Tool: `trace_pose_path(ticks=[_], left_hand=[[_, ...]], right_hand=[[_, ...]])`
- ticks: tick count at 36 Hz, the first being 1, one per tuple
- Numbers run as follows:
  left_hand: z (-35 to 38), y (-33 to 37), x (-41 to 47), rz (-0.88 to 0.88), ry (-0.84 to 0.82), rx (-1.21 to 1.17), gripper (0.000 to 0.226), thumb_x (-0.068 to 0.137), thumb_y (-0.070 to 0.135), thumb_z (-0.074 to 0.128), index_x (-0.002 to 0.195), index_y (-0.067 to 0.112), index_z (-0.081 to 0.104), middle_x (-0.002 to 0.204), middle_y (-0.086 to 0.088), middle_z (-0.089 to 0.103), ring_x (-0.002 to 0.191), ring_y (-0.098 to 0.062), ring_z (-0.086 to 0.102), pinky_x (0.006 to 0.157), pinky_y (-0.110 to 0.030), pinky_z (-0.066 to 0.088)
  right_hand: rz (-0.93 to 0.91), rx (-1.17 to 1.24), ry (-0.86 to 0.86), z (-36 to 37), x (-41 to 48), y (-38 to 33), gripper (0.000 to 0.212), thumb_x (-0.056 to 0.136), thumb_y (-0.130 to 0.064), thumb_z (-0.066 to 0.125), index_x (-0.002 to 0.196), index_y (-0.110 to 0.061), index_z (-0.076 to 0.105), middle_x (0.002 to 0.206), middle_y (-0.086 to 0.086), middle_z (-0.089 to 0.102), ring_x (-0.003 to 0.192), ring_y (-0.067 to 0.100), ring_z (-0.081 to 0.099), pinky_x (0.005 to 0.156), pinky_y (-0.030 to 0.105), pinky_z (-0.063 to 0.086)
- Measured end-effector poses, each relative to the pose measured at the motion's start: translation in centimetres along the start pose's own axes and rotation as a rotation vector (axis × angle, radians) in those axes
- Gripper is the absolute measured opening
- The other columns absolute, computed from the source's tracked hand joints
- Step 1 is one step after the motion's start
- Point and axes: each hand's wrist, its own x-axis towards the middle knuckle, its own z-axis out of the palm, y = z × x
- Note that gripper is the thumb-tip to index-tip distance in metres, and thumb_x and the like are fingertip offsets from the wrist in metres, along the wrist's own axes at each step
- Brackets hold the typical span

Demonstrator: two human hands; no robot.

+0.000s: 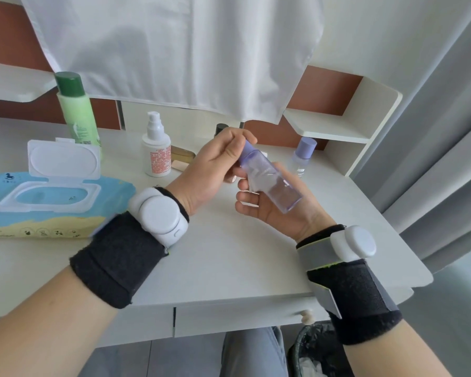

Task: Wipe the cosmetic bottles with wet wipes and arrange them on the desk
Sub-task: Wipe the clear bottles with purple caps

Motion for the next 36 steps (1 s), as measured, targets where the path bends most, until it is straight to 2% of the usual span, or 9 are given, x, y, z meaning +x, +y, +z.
trace_pose_path(ticks=[3,8,12,16,21,24,29,32,36], left_hand=[[-0.1,0.0,0.1,-0.005,0.042,-0.086,0.019,0.092,0.034,0.045,0.099,0.02,0.056,0.071,0.001,0.049,0.058,-0.014,0.042,0.054,-0.025,0.037],[0.1,0.0,0.1,-0.008,0.054,-0.101,0.015,0.087,0.028,0.056,0.098,0.018,0.057,0.079,-0.012,0.05,0.06,-0.017,0.041,0.06,-0.034,0.036],[0.5,-0.3,-0.1,-0.011,0.064,-0.076,0.016,0.086,0.027,0.059,0.098,0.016,0.058,0.085,0.005,0.067,0.06,-0.018,0.041,0.063,-0.037,0.037],[0.8,-0.6,-0.1,-0.006,0.11,-0.062,0.012,0.089,0.023,0.06,0.097,0.015,0.056,0.089,0.007,0.068,0.057,-0.006,0.051,0.064,-0.031,0.042],[0.8,-0.8,0.0,0.032,0.224,0.083,0.012,0.088,0.033,0.06,0.094,0.025,0.054,0.082,-0.018,0.061,0.063,-0.027,0.054,0.065,-0.051,0.049],[0.9,-1.2,0.1,0.088,0.288,0.227,0.019,0.084,0.043,0.06,0.094,0.029,0.052,0.084,-0.011,0.066,0.068,-0.024,0.062,0.07,-0.048,0.054],[1.1,-1.2,-0.1,0.239,0.351,0.503,0.035,0.086,0.039,0.059,0.105,0.01,0.053,0.083,0.002,0.058,0.074,-0.019,0.055,0.067,-0.031,0.044],[1.0,-1.1,0.0,0.312,0.367,0.628,0.031,0.09,0.032,0.062,0.103,0.006,0.054,0.087,0.008,0.051,0.079,-0.017,0.048,0.068,-0.024,0.034],[0.4,-1.1,0.2,0.322,0.399,0.749,0.023,0.091,0.025,0.063,0.1,0.006,0.054,0.082,0.009,0.046,0.078,-0.018,0.044,0.064,-0.021,0.025]], right_hand=[[-0.043,0.011,0.028,-0.3,0.2,0.2,0.019,0.094,-0.019,0.051,0.102,-0.01,0.066,0.085,0.008,0.065,0.071,0.021,0.066,0.069,0.033,0.056],[-0.104,0.035,0.119,-0.6,0.4,0.4,0.018,0.092,-0.005,0.045,0.096,-0.009,0.062,0.096,0.004,0.069,0.091,0.018,0.066,0.077,0.029,0.052],[-0.193,0.063,0.171,-0.9,0.6,0.5,0.022,0.097,-0.001,0.042,0.11,-0.011,0.058,0.107,0.005,0.063,0.102,0.021,0.059,0.083,0.033,0.049],[-0.228,0.041,0.153,-0.8,0.6,0.6,0.025,0.097,0.0,0.041,0.105,-0.012,0.062,0.101,0.005,0.063,0.101,0.02,0.058,0.086,0.035,0.047],[-0.212,-0.022,0.143,-0.3,0.4,0.4,0.022,0.097,-0.005,0.048,0.092,-0.011,0.068,0.091,0.002,0.065,0.088,0.014,0.062,0.081,0.03,0.047],[-0.2,0.006,0.183,-0.2,0.5,0.4,0.02,0.093,-0.001,0.05,0.083,-0.008,0.066,0.082,0.003,0.066,0.076,0.014,0.062,0.075,0.029,0.048],[-0.143,0.004,0.147,-0.2,0.5,0.4,0.012,0.1,-0.005,0.045,0.099,-0.004,0.057,0.079,0.002,0.061,0.068,0.012,0.057,0.068,0.024,0.051],[-0.134,-0.029,0.154,0.1,0.4,0.4,0.015,0.1,-0.006,0.047,0.094,-0.005,0.06,0.077,0.002,0.059,0.066,0.012,0.055,0.066,0.022,0.05],[-0.164,-0.026,0.205,0.4,0.3,0.4,0.011,0.098,-0.005,0.048,0.1,-0.002,0.058,0.074,0.004,0.056,0.062,0.011,0.054,0.063,0.022,0.05]])
